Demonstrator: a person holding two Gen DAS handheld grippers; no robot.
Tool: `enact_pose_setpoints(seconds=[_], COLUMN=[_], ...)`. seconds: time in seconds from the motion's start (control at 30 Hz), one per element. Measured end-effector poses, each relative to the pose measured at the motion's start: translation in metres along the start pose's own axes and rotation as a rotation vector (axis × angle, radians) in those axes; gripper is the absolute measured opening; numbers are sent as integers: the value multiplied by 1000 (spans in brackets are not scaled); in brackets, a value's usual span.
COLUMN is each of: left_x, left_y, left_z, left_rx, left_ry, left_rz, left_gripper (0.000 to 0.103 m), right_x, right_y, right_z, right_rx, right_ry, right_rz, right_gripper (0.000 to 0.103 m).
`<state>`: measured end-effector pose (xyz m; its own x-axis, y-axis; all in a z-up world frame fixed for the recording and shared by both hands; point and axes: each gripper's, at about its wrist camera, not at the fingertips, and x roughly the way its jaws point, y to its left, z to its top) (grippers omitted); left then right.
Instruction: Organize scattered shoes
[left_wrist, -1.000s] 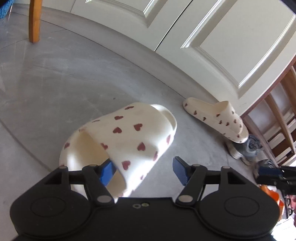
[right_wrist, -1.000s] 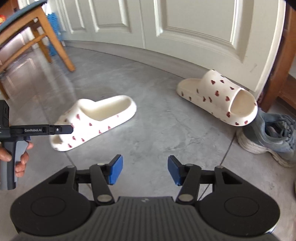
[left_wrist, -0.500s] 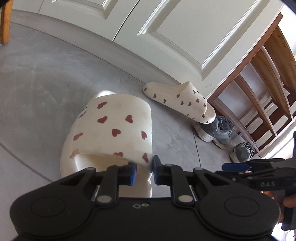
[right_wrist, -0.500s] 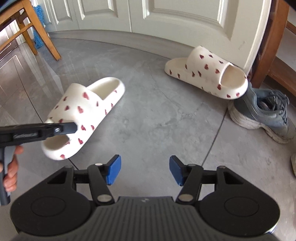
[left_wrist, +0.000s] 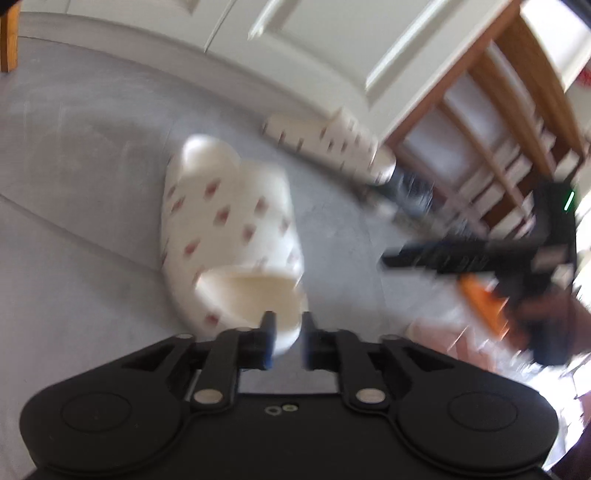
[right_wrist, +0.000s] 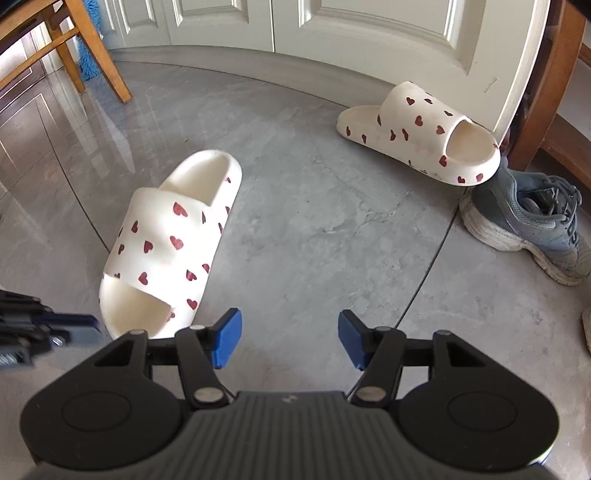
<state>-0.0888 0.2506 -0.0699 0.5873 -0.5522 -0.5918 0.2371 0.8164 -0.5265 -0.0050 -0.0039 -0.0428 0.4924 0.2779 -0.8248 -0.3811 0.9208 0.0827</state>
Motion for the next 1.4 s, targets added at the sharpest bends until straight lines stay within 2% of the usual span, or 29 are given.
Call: enact_pose_setpoints(seconds=[0.03,0.07,0.17,0.27,0.4,0.5,0.67,0.77,0.87,0.93,0.97,1.1,1.13,1.17,1.27,1.33,1.4], left_x=[3,11,49,92,151,191,232,253,270,284,289,296,294,288,268,254,231], left_y=[-7,-19,-54,-83,-96,-86,-70,-61,-62,-67,-69,-68,-64,-59,-55,-61,-70], left_z=[9,26,66,94,141,170,187,198,209,216,219,224,224,222,212,198,170], left_rx=[20,63,208,333,384,355,352,341,361,372,381,382,372,354,338,378,473], left_ry=[-16,-42,-88,-123,-139,-88,-50,1,35,94,121,185,194,209,266,310,371], left_rz=[-8,-9,26,66,-19,-69,-38,-92,-114,-197,-210,-267,-283,-316,-415,-433,-431], left_gripper=[35,45,53,55,57,58,58,60,60,64,65,58,43,33,16,12,12], right_x=[0,-1,-7,-17,-35,-47,-49,-46,-44,-43,-44,-50,-52,-54,-54,-53,-52], right_y=[-2,-6,-26,-53,-88,-112,-135,-139,-136,-132,-130,-125,-124,-122,-121,-120,-117], right_z=[1,3,7,10,6,-7,-13,-18,-26,-31,-34,-45,-48,-51,-55,-57,-56], right_rx=[3,10,50,94,137,195,287,352,395,414,428,475,484,493,505,507,484], right_ry=[-5,-11,-28,-52,-76,-65,-98,-101,-77,-56,-45,-30,-29,-30,-24,-18,-12], right_rz=[-4,-13,-53,-108,-165,-185,-215,-203,-178,-163,-152,-127,-122,-113,-95,-84,-81], right_gripper=[62,62,62,62,63,63,63,63,63,63,63,63,63,63,63,63,63])
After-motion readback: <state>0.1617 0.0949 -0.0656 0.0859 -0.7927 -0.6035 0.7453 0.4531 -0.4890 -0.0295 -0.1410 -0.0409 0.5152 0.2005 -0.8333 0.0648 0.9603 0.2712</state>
